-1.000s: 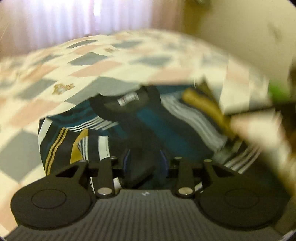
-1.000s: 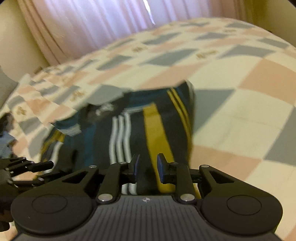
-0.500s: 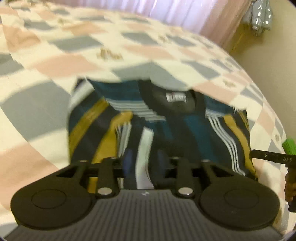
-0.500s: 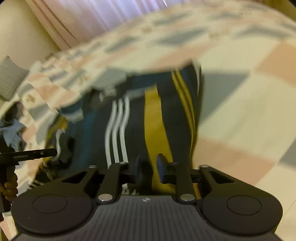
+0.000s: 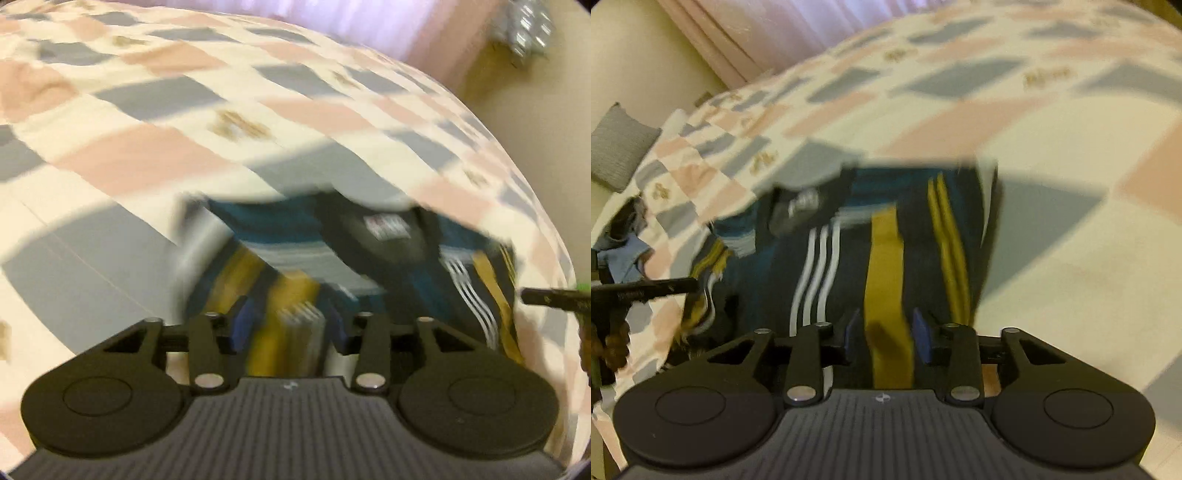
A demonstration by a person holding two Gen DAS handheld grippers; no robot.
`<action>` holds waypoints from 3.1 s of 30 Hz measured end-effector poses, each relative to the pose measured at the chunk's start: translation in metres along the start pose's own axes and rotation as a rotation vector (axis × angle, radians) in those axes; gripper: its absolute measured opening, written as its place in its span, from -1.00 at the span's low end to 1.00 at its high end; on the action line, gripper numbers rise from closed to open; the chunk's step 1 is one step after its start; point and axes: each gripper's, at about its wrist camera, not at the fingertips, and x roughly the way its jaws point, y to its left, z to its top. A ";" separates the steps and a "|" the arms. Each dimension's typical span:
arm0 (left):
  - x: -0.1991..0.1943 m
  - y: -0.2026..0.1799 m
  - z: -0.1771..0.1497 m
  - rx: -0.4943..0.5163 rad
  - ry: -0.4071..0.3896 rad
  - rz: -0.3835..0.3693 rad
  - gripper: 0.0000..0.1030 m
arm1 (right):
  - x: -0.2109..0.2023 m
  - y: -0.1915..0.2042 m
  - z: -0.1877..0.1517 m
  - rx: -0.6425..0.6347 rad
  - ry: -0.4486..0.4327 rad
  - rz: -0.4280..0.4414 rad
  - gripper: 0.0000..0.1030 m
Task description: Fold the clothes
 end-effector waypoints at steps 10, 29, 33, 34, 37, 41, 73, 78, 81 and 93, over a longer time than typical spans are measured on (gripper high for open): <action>0.079 0.072 0.071 -0.155 0.092 -0.052 -0.03 | 0.040 -0.053 0.096 -0.019 -0.024 -0.063 0.27; -0.071 0.006 -0.012 0.074 -0.174 -0.062 -0.82 | -0.058 0.003 0.028 -0.132 -0.251 0.132 -0.86; -0.141 -0.014 -0.077 0.117 -0.205 -0.024 -0.81 | -0.130 0.026 -0.032 -0.142 -0.323 0.169 -0.87; -0.148 -0.015 -0.093 0.110 -0.190 -0.024 -0.80 | -0.145 0.032 -0.047 -0.138 -0.329 0.170 -0.87; -0.151 -0.009 -0.149 0.059 -0.100 -0.010 -0.75 | -0.173 0.047 -0.095 -0.145 -0.289 0.136 -0.87; -0.116 -0.003 -0.217 0.093 0.038 0.039 -0.70 | -0.161 0.062 -0.172 -0.205 -0.135 0.004 -0.87; -0.159 0.050 -0.272 -0.555 0.059 -0.281 -0.23 | -0.185 0.005 -0.218 0.512 -0.147 0.035 -0.75; -0.171 0.061 -0.270 -0.645 -0.030 -0.259 0.29 | -0.168 0.008 -0.260 0.620 -0.097 0.062 -0.14; -0.159 0.066 -0.267 -0.689 -0.022 -0.263 0.26 | -0.151 0.002 -0.275 0.753 -0.123 0.143 -0.12; -0.122 0.052 -0.264 -0.679 0.074 -0.261 -0.87 | -0.141 -0.006 -0.275 0.925 -0.169 0.203 -0.58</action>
